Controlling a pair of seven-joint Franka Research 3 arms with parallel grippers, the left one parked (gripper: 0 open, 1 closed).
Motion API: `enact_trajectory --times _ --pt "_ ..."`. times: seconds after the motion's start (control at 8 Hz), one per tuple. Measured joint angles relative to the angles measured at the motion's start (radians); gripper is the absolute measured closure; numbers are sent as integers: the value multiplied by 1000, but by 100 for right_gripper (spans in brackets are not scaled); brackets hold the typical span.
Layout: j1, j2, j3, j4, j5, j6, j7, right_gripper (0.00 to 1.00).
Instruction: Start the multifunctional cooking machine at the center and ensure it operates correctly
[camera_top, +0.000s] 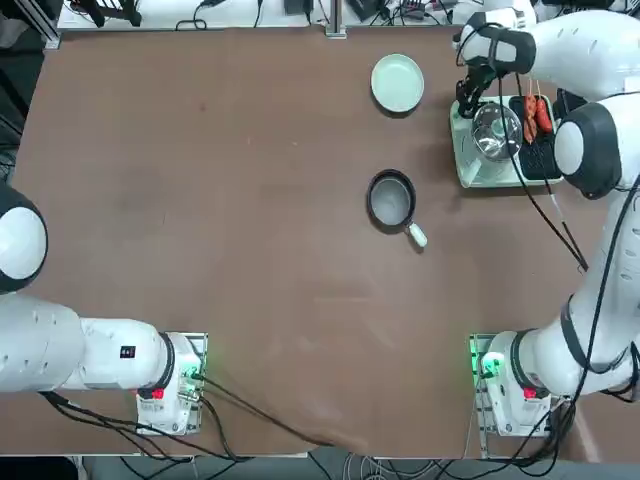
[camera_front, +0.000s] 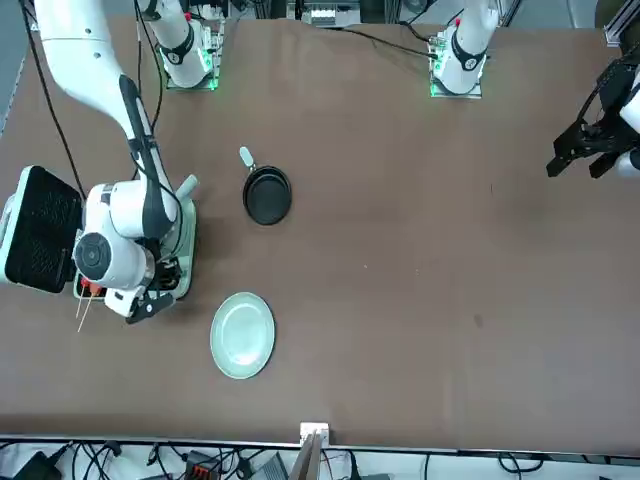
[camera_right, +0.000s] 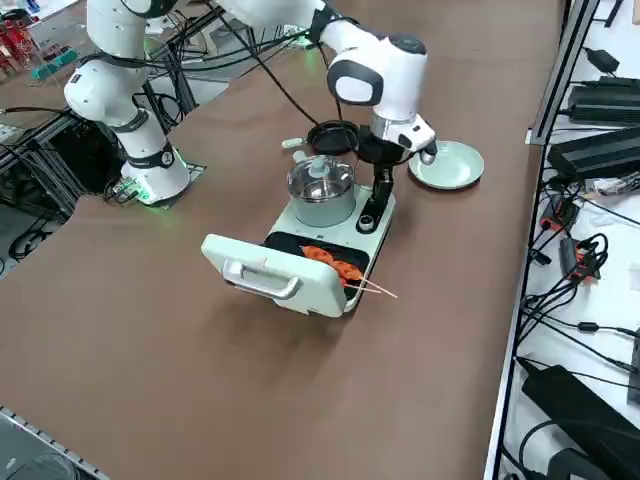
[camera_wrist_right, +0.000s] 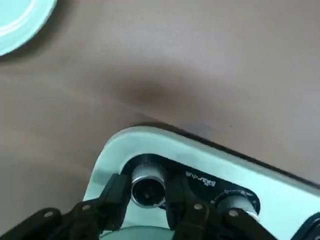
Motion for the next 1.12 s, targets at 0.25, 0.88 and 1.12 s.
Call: enact_trajectory --times 0.25,0.88,1.12 --pt "0 0 0 1 0 -1 -22 58" --pt "12 19 1 95 6 -95 11 7" --pt "15 13 -5 231 4 -253 46 0"
